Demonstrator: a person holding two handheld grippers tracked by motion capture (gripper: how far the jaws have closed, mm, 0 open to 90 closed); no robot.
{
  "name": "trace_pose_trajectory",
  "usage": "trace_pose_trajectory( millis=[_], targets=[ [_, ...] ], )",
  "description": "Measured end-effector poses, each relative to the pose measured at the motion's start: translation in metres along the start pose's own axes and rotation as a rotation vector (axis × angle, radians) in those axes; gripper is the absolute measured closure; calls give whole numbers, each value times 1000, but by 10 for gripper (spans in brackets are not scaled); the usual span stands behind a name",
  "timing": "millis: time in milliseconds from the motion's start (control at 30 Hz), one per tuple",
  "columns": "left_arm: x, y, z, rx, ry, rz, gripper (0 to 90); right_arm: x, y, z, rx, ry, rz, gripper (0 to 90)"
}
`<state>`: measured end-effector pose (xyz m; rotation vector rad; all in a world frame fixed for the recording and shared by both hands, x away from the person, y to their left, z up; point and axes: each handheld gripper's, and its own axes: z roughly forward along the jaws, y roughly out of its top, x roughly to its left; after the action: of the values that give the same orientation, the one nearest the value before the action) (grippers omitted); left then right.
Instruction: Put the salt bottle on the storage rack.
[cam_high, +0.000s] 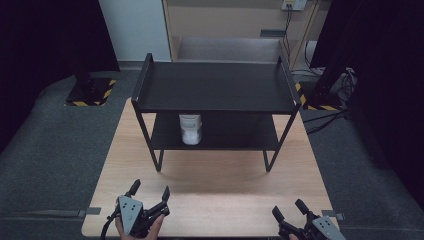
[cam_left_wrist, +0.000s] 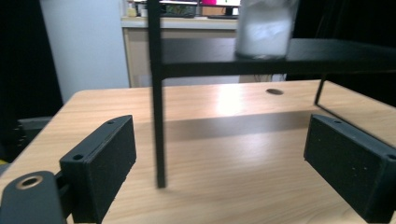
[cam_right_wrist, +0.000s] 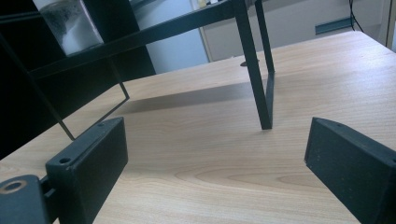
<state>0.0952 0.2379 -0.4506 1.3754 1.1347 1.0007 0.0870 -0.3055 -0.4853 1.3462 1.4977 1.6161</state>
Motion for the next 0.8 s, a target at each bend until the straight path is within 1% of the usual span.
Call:
trace_pose_trajectory(
  millis=[67,100,233,267,300,367,400,467,533,667,800],
  targets=[
    [5,-5,-3,8,13,19,78,0,0,0,-3,-2,-4,61],
    [8,-7,-4,15,14,19,78,0,0,0,-4,-4,-3,61],
    [18,-15,-8,40,21,5,78,0,0,0,-4,-9,-8,61],
    [20,-16,-9,41,22,-4,78,0,0,0,-5,-10,-5,61],
    [21,-17,-11,40,28,-5,78,-1,-1,0,-7,-11,-4,61],
    [21,-18,-14,37,39,1,78,0,-1,1,-6,-12,0,62],
    [22,-18,-15,32,49,-2,78,0,-2,1,-7,-12,0,62],
    [23,-18,-16,22,56,-12,78,0,-2,1,-8,-13,1,61],
    [21,-18,-17,11,68,-5,78,0,-3,1,-7,-14,5,61],
    [23,-17,-16,0,68,-17,78,0,-3,1,-9,-13,5,62],
    [23,-17,-16,-2,69,-19,77,-1,-2,1,-9,-16,3,61]
  ],
)
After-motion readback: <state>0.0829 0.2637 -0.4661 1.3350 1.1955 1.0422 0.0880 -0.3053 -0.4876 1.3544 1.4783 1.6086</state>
